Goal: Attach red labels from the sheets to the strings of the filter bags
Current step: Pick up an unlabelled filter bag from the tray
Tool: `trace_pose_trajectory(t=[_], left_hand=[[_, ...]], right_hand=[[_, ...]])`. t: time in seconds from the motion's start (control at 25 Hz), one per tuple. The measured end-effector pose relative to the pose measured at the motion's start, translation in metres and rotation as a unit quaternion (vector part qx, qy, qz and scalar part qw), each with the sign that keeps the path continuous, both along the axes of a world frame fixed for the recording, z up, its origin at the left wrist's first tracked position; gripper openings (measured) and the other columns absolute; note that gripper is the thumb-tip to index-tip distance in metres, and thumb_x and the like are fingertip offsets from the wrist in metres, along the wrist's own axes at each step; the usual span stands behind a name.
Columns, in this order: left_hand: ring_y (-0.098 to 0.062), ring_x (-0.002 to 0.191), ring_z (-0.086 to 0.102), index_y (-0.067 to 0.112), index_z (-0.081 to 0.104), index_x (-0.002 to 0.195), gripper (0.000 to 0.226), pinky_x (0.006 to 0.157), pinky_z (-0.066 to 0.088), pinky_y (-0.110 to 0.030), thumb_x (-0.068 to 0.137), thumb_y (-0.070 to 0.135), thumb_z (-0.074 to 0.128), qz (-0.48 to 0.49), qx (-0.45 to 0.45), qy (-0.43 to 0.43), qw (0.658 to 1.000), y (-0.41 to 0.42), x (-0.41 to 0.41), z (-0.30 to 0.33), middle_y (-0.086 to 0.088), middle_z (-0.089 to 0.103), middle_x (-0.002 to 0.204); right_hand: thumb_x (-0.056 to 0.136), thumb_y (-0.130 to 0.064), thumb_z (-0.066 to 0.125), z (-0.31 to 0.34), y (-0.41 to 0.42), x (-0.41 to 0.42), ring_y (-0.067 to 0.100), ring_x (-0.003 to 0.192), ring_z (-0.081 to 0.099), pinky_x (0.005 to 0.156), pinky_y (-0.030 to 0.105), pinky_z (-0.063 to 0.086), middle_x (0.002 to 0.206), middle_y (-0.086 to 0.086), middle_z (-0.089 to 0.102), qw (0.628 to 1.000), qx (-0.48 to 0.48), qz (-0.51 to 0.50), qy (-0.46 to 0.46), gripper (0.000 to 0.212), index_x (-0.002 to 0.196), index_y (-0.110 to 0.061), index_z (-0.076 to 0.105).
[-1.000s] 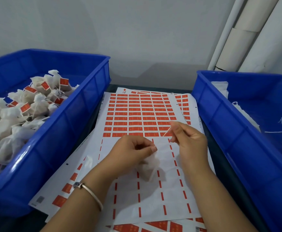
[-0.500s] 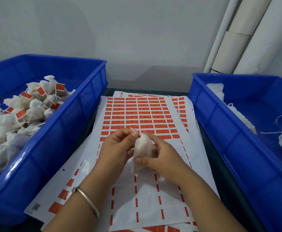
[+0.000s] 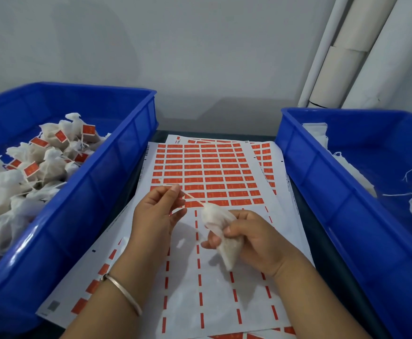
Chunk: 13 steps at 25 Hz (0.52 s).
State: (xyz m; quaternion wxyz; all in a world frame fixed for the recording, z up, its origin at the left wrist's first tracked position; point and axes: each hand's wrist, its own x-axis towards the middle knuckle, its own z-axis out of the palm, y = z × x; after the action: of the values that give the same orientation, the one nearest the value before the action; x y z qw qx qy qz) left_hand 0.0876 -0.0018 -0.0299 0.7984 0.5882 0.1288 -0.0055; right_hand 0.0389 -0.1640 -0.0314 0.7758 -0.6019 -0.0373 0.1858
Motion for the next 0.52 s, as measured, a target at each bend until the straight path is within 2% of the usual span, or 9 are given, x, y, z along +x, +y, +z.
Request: trace_pose_trajectory(t=[0.08,0.2,0.28,0.4,0.52], left_hand=[[-0.01,0.068,0.07,0.023,0.073,0.071,0.02,0.056,0.055,-0.022,0.086,0.026,0.06,0.0,0.008,0.011,1.0,-0.002,0.002,-0.003,0.005,0.071,0.072],[-0.008,0.069,0.069,0.023,0.069,0.079,0.015,0.057,0.054,-0.022,0.089,0.025,0.058,0.006,0.051,0.001,0.999,-0.007,0.004,-0.01,0.008,0.071,0.072],[-0.009,0.07,0.069,0.021,0.068,0.083,0.014,0.057,0.054,-0.022,0.09,0.025,0.057,0.01,0.06,-0.005,0.998,-0.008,0.007,-0.013,0.008,0.071,0.073],[-0.008,0.069,0.069,0.022,0.067,0.088,0.012,0.053,0.051,-0.017,0.091,0.025,0.056,0.027,0.077,-0.013,0.997,-0.006,0.012,-0.016,0.009,0.07,0.073],[-0.006,0.069,0.068,0.022,0.067,0.087,0.011,0.051,0.05,-0.016,0.091,0.024,0.057,0.022,0.076,-0.014,0.997,-0.006,0.013,-0.018,0.01,0.07,0.074]], right_hand=[[0.072,-0.012,0.063,0.004,-0.002,0.0,0.015,0.067,0.062,0.081,0.036,0.056,0.069,0.0,0.061,0.998,0.059,0.003,0.006,0.031,0.102,-0.014,0.067],[0.068,-0.01,0.073,0.005,-0.003,0.0,0.02,0.076,0.061,0.08,0.037,0.056,0.084,0.002,0.057,1.0,0.012,-0.019,0.006,0.024,0.09,-0.019,0.073],[0.08,-0.005,0.069,0.003,-0.005,0.002,0.02,0.076,0.06,0.08,0.035,0.056,0.083,0.004,0.059,0.999,-0.033,-0.008,0.011,0.012,0.081,-0.015,0.073],[0.091,-0.01,0.056,-0.001,-0.01,0.005,0.013,0.063,0.059,0.077,0.03,0.055,0.064,0.005,0.061,0.995,-0.066,0.062,0.038,0.019,0.078,-0.01,0.07],[0.086,-0.018,0.056,-0.003,-0.012,0.008,0.015,0.066,0.064,0.075,0.031,0.055,0.069,0.007,0.065,0.999,0.018,0.031,0.034,0.02,0.08,-0.012,0.074]])
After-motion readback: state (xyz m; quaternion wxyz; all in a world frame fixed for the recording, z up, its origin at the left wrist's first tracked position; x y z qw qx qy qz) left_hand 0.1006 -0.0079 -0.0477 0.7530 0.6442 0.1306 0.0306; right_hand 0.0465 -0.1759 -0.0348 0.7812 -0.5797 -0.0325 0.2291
